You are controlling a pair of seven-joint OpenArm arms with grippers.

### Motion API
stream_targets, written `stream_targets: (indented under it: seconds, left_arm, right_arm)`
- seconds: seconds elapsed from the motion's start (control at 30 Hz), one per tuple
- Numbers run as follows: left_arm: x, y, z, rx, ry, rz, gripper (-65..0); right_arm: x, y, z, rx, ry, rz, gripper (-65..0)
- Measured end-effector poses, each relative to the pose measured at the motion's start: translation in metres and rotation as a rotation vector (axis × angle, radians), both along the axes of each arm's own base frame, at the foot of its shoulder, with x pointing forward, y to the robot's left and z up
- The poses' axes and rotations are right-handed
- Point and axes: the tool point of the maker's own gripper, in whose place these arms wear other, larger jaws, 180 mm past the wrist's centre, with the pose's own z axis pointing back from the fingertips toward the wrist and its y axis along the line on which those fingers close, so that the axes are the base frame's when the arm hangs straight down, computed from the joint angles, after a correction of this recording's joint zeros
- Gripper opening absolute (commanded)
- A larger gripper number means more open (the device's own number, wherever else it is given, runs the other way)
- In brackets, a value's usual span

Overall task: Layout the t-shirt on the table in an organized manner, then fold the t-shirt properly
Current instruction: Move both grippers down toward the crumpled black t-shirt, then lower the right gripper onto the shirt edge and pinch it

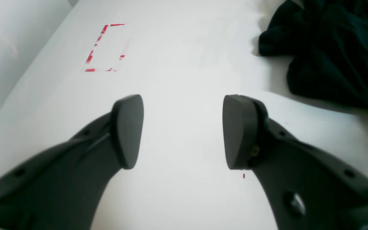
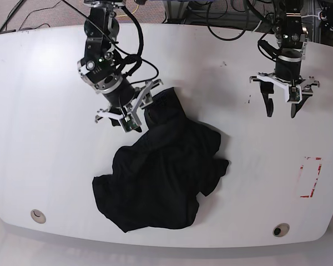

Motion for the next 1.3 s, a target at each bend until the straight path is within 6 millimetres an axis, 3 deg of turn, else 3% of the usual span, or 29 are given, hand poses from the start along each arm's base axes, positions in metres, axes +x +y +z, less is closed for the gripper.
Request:
stream_targets:
  seconds: [0.5,0.8,1.03,1.3]
  left_arm:
    - [0.002,0.003,0.003,0.01,-0.005,-0.001,-28.2]
    - [0.002,0.003,0.002,0.01,-0.004,-0.001,-28.2]
    - [0.001,0.003,0.002,0.009,-0.002,0.0,-28.2]
    - [0.001,0.003,0.002,0.01,-0.003,0.0,-28.2]
  right_arm:
    - [0.061,-0.009,-0.028,-0.025,0.067,0.012,-39.6]
    - [0.086,-0.018,-0.032,-0.079,0.068,0.06,-39.5]
    - [0.081,-0.01,-0.046,-0.131,0.094,0.189,-39.5]
    - [0.08,-0.012,-0.05,-0.138,0.105,0.2,-39.5]
